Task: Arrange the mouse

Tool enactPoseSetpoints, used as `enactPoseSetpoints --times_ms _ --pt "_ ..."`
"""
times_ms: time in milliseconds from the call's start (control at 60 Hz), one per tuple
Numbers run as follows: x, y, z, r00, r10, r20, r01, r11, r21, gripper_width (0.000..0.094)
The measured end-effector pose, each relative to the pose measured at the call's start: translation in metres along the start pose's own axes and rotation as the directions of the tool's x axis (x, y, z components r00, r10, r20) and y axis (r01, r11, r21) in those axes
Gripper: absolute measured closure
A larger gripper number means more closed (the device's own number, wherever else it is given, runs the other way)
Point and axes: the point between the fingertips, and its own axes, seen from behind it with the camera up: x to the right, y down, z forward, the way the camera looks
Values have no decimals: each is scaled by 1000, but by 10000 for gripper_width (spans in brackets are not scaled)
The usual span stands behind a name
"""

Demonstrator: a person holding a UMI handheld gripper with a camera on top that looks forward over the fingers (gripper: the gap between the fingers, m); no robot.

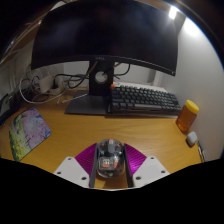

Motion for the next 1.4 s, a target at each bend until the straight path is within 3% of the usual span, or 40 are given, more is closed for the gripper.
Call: enactPoseSetpoints --times_ms 133,317,467,583,767,950,1017,1100,1183,1217,1400 --pt "1 -2 2 1000 24 -14 -25 999 -20 571" --pt "-8 -39 -17 999 47 -23 -47 999 -9 581" --pt "-77 -107 -53 996 64 67 -66 997 40 584" --pt "-157 -132 -73 986 51 162 -61 997 57 585" --pt "-282 -110 -65 966 -8 257 -2 999 41 584" --pt "-330 -61 -28 967 -89 237 88 996 15 577" --pt "-335 -45 -17 970 -78 228 82 997 -10 544" --pt "-338 -36 -11 970 -69 233 78 997 -30 392" --pt "-344 -34 -17 964 -73 256 88 995 -50 59" --pt "-339 -38 -23 965 -72 251 88 995 -54 91" --pt "-298 -67 -97 975 -9 220 27 996 -80 80"
